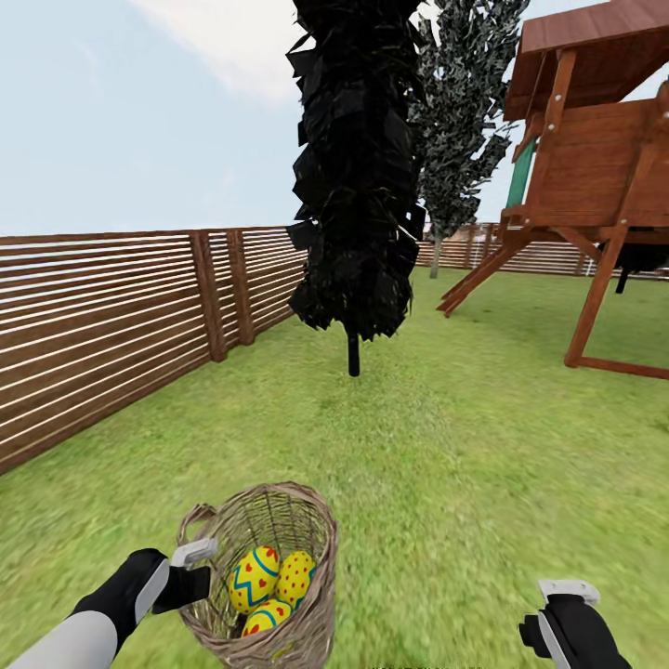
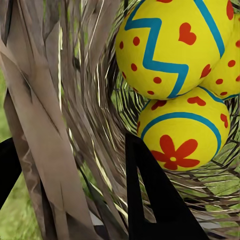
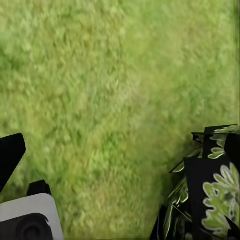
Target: Take the three Easter eggs out of the wicker basket on the lawn in the garden, then place them on the lawn next to a single tree (choose any tree) so that all three eggs are next to the same tree and none are left in the basket.
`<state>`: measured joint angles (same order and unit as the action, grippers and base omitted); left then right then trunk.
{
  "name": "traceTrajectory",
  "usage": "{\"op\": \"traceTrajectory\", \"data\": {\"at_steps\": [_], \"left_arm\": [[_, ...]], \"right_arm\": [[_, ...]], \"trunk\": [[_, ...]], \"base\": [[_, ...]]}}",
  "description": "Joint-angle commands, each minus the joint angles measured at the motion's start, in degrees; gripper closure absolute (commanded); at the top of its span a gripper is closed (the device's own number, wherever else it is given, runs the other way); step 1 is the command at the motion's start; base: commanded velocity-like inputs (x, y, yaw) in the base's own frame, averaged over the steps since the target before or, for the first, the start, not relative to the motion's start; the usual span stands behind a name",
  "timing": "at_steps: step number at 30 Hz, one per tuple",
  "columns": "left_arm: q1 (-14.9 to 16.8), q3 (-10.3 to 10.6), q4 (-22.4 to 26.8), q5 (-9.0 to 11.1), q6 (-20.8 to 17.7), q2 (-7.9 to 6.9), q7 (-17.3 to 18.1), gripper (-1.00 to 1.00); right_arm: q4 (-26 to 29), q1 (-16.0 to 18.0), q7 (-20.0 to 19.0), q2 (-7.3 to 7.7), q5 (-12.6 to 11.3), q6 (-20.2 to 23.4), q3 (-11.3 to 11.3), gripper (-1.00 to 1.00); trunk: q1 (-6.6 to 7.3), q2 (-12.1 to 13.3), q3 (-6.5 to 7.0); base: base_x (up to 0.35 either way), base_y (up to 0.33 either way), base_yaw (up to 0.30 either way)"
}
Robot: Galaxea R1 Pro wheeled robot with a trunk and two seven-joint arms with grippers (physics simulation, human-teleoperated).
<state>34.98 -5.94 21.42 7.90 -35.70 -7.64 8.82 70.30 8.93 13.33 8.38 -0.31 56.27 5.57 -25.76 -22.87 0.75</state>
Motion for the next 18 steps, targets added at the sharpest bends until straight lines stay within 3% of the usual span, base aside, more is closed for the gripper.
{"op": "traceTrajectory", "data": {"at_steps": [1, 13, 18], "left_arm": [[0.0, -0.39, 0.11, 0.72, -0.42, 0.04, 0.05, 1.0], [0.0, -0.39, 0.11, 0.72, -0.42, 0.0, 0.05, 1.0], [0.0, -0.46, 0.14, 0.83, -0.37, 0.03, 0.05, 1.0]], "right_arm": [[0.02, 0.04, 0.12, -0.01, -0.04, 0.24, -0.04, -1.0], [0.02, 0.02, 0.12, -0.03, -0.05, 0.24, -0.04, -1.0], [0.02, 0.03, 0.21, -0.11, -0.04, 0.24, -0.08, -1.0]], "trunk": [[-0.02, -0.05, -0.02], [-0.02, -0.05, -0.02], [-0.02, -0.05, -0.02]], "base": [[0.0, 0.0, -0.282], [0.0, 0.0, -0.277], [0.043, 0.0, -0.051]]}}
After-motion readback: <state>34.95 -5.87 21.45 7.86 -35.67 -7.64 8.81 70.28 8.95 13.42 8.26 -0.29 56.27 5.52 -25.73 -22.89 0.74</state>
